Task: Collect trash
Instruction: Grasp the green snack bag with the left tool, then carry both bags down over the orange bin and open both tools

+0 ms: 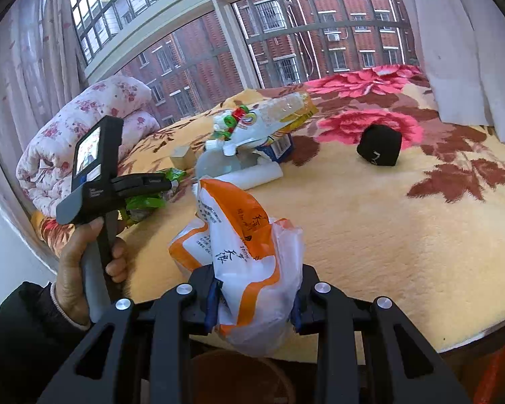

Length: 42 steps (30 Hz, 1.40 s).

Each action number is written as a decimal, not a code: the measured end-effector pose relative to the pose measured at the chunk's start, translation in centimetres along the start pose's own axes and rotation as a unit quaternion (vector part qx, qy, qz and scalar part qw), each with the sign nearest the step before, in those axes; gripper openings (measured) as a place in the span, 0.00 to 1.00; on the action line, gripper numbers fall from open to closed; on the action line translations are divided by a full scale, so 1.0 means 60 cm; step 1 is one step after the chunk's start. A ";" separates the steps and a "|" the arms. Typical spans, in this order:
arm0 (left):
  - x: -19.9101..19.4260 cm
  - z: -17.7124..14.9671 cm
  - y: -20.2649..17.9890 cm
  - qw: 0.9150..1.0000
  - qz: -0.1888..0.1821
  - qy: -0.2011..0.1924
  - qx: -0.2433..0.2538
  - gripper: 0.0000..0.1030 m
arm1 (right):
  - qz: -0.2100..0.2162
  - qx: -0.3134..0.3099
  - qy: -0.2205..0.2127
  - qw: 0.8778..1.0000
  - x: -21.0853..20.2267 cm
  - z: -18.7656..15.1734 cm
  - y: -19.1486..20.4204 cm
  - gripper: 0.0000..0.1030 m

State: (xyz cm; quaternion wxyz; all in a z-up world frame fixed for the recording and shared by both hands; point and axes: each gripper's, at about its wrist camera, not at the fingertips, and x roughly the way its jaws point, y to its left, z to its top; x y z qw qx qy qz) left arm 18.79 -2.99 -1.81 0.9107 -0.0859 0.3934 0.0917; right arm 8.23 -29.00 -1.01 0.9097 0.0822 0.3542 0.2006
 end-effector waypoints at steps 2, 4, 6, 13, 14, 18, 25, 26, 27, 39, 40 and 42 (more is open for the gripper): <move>-0.021 -0.008 0.007 1.000 -0.020 -0.010 0.015 0.25 | -0.002 -0.008 -0.001 1.000 -0.008 -0.002 0.013 0.31; -0.050 -0.019 0.017 0.999 -0.032 -0.022 0.036 0.25 | -0.003 -0.014 -0.002 1.000 -0.013 -0.003 0.023 0.31; -0.079 -0.032 0.026 0.997 -0.042 -0.032 0.057 0.24 | -0.002 -0.018 -0.001 1.000 -0.016 -0.006 0.033 0.31; -0.170 -0.090 0.043 0.990 -0.074 -0.049 0.105 0.24 | 0.005 -0.027 -0.001 1.000 -0.028 -0.018 0.072 0.31; -0.182 -0.100 0.044 0.989 -0.079 -0.049 0.111 0.24 | 0.004 -0.029 -0.001 1.000 -0.033 -0.021 0.077 0.31; -0.225 -0.151 0.047 0.987 -0.094 -0.038 0.127 0.24 | 0.000 -0.036 -0.004 0.999 -0.056 -0.036 0.093 0.31; -0.259 -0.240 0.056 0.983 -0.107 -0.003 0.146 0.25 | -0.006 -0.042 0.013 0.999 -0.107 -0.092 0.115 0.31; -0.262 -0.255 0.056 0.982 -0.110 0.003 0.151 0.25 | -0.007 -0.042 0.019 0.999 -0.113 -0.102 0.117 0.31; -0.264 -0.263 0.056 0.982 -0.112 0.006 0.153 0.25 | -0.008 -0.042 0.026 0.999 -0.118 -0.115 0.119 0.31; -0.223 -0.360 0.047 0.969 -0.132 0.094 0.186 0.25 | -0.018 -0.022 0.110 0.994 -0.105 -0.211 0.116 0.31; -0.216 -0.364 0.046 0.968 -0.132 0.103 0.188 0.25 | -0.017 -0.014 0.118 0.993 -0.098 -0.215 0.111 0.31; -0.196 -0.376 0.044 0.964 -0.136 0.128 0.190 0.25 | -0.014 -0.003 0.132 0.991 -0.084 -0.221 0.104 0.31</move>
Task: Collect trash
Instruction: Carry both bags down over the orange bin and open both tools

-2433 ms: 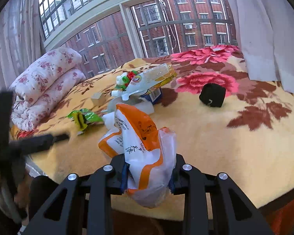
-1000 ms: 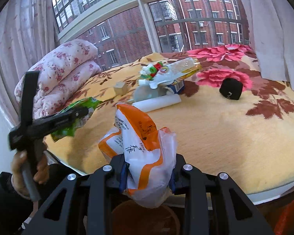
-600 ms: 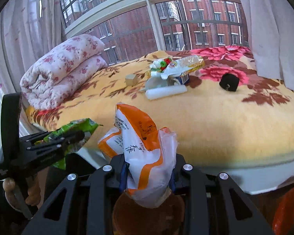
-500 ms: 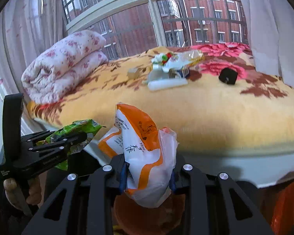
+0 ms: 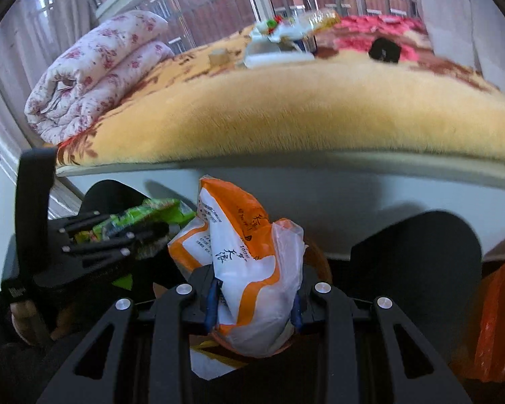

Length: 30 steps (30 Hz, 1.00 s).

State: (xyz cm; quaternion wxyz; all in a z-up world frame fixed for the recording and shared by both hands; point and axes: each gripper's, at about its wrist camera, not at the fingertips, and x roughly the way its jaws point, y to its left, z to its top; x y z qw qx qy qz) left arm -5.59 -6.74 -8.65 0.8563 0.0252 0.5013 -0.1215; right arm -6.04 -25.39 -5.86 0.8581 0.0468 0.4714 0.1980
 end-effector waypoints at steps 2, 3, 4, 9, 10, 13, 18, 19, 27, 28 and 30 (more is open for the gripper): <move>0.015 -0.003 0.000 1.000 -0.003 0.016 0.000 0.25 | 0.002 0.003 0.010 1.000 0.012 -0.002 -0.002 0.31; 0.021 -0.005 0.000 1.000 -0.004 0.022 0.001 0.25 | 0.004 0.004 0.016 1.000 0.019 -0.003 -0.003 0.31; 0.028 -0.007 -0.001 1.000 -0.004 0.028 0.002 0.25 | 0.005 0.004 0.020 1.000 0.024 -0.004 -0.005 0.31; 0.057 -0.014 0.001 0.998 0.001 0.059 0.005 0.25 | -0.001 0.006 0.045 0.999 0.058 -0.003 -0.011 0.31; 0.062 -0.011 0.003 0.998 0.001 0.065 0.004 0.25 | -0.003 0.006 0.051 0.999 0.065 -0.002 -0.011 0.31; 0.079 -0.012 0.005 0.996 -0.001 0.093 0.002 0.40 | -0.005 0.001 0.075 0.997 0.086 -0.001 -0.011 0.39; 0.081 -0.011 0.012 0.995 0.006 0.102 -0.002 0.78 | -0.015 0.006 0.078 0.997 0.093 0.000 -0.015 0.71; 0.081 -0.012 0.013 0.995 0.007 0.103 -0.003 0.78 | -0.015 0.012 0.075 0.997 0.091 0.001 -0.019 0.71; 0.077 -0.009 0.033 0.995 -0.002 0.098 -0.016 0.78 | -0.019 0.028 0.055 0.998 0.073 -0.003 -0.038 0.71; 0.077 -0.005 0.034 0.995 -0.003 0.096 -0.017 0.78 | -0.019 0.027 0.054 0.998 0.071 -0.002 -0.038 0.71; 0.070 0.004 0.035 0.996 -0.004 0.085 -0.017 0.78 | -0.018 0.023 0.048 0.998 0.065 0.000 -0.035 0.71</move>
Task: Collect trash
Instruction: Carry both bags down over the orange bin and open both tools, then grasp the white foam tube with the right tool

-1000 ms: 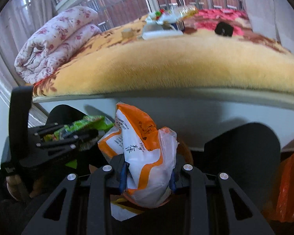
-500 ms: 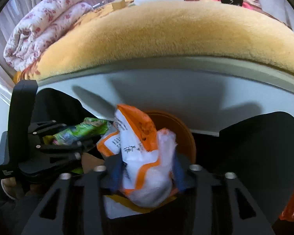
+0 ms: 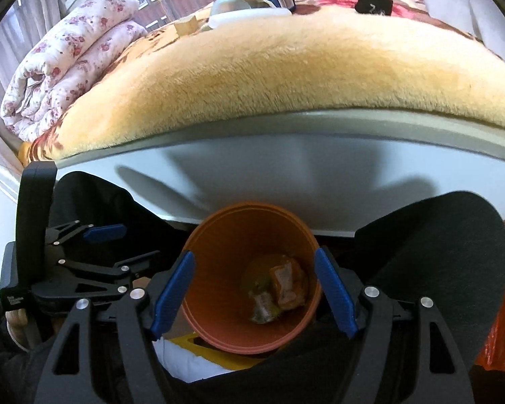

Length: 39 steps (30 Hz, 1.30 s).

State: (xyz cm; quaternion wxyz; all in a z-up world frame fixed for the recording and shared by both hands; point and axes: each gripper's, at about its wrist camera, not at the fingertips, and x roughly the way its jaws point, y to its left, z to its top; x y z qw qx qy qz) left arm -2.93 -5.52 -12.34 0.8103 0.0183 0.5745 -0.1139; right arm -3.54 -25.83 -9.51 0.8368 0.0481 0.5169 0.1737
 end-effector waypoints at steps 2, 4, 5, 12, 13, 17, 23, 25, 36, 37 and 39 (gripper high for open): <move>-0.017 0.002 -0.002 1.000 -0.002 -0.019 0.003 0.78 | 0.008 -0.008 -0.014 1.000 -0.016 0.004 0.005 0.71; -0.040 0.005 -0.005 0.999 -0.001 -0.049 0.009 0.78 | 0.015 -0.018 -0.032 0.999 -0.040 0.013 0.007 0.71; -0.057 0.007 -0.005 0.997 0.003 -0.070 0.014 0.78 | 0.021 -0.021 -0.040 0.999 -0.049 0.021 0.009 0.71; -0.152 0.032 -0.008 0.975 0.059 -0.211 0.044 0.84 | 0.077 0.001 -0.104 0.992 -0.095 0.169 0.009 0.71; -0.159 0.036 -0.007 0.972 0.064 -0.221 0.042 0.85 | 0.080 0.008 -0.107 0.991 -0.090 0.196 0.013 0.70; -0.170 0.054 -0.001 0.969 0.064 -0.237 0.032 0.85 | 0.099 0.061 -0.107 0.987 -0.057 0.304 0.008 0.69; -0.162 0.057 0.015 0.965 0.073 -0.252 0.029 0.85 | 0.063 0.148 -0.065 0.985 0.041 0.418 -0.005 0.61; -0.161 0.054 0.026 0.964 0.070 -0.257 0.023 0.85 | 0.052 0.177 -0.044 0.982 0.073 0.440 -0.012 0.57; -0.168 0.049 0.064 0.961 0.050 -0.270 0.003 0.85 | -0.007 0.240 0.002 0.971 0.161 0.493 -0.009 0.56; -0.168 0.048 0.065 0.962 0.048 -0.270 0.002 0.85 | -0.015 0.236 0.006 0.972 0.167 0.493 -0.007 0.56; -0.166 0.048 0.066 0.962 0.044 -0.268 0.000 0.85 | -0.022 0.232 0.014 0.972 0.177 0.489 -0.008 0.49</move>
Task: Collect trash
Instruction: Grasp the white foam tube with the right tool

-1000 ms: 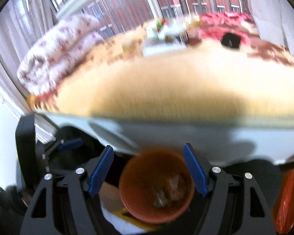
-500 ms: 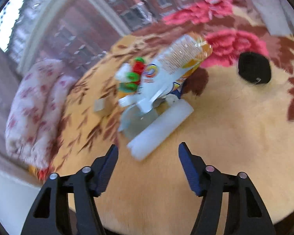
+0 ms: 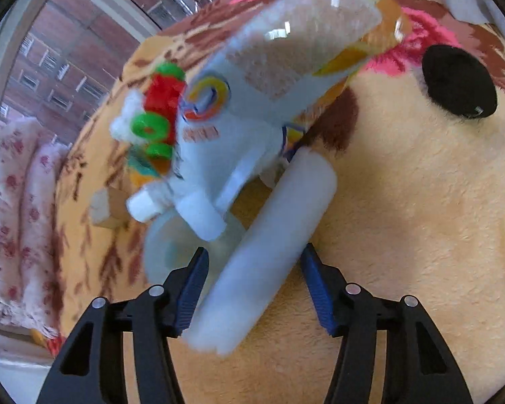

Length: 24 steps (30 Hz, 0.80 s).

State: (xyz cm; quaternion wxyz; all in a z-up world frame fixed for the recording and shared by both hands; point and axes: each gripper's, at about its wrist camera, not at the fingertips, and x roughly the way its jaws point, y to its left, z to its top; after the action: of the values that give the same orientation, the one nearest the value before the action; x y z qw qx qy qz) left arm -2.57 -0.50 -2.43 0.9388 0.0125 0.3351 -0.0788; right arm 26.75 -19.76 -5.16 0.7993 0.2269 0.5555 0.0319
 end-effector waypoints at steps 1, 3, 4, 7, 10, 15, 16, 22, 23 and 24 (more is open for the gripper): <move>0.003 -0.001 -0.002 1.000 -0.002 0.005 -0.001 0.85 | -0.006 0.000 -0.004 1.000 0.002 -0.001 -0.004 0.46; 0.004 -0.001 -0.005 1.000 -0.001 0.008 0.001 0.85 | 0.006 0.011 -0.015 1.000 -0.007 -0.006 -0.018 0.38; 0.003 -0.002 -0.007 1.000 0.001 0.008 0.003 0.85 | 0.014 0.016 -0.018 1.000 -0.012 -0.007 -0.026 0.36; 0.002 -0.003 -0.016 1.000 0.005 0.008 0.012 0.85 | 0.051 0.035 -0.025 0.998 -0.034 -0.014 -0.054 0.26; 0.006 -0.001 -0.020 1.000 0.005 0.014 0.016 0.85 | 0.085 0.018 -0.033 0.996 -0.064 -0.026 -0.073 0.17; 0.016 0.028 -0.024 1.000 0.010 0.022 0.011 0.85 | 0.124 -0.053 -0.077 0.988 -0.146 -0.073 -0.102 0.16; 0.018 0.044 -0.024 1.000 0.007 0.017 0.008 0.85 | 0.121 -0.073 -0.093 0.986 -0.162 -0.084 -0.106 0.16; 0.067 0.151 -0.043 1.000 -0.004 -0.010 0.017 0.85 | 0.077 -0.164 -0.182 0.967 -0.249 -0.176 -0.147 0.16; 0.084 0.168 -0.046 1.000 -0.012 -0.007 0.018 0.85 | 0.077 -0.164 -0.187 0.966 -0.255 -0.188 -0.158 0.16; 0.100 0.184 -0.048 1.000 -0.019 -0.002 0.017 0.85 | 0.077 -0.163 -0.191 0.965 -0.260 -0.199 -0.170 0.16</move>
State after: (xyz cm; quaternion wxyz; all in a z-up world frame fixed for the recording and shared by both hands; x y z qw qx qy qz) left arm 8.52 -5.05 2.43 0.9374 0.0225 0.3321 -0.1022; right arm 7.99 -29.68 1.06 0.9117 0.1375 0.3609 0.1400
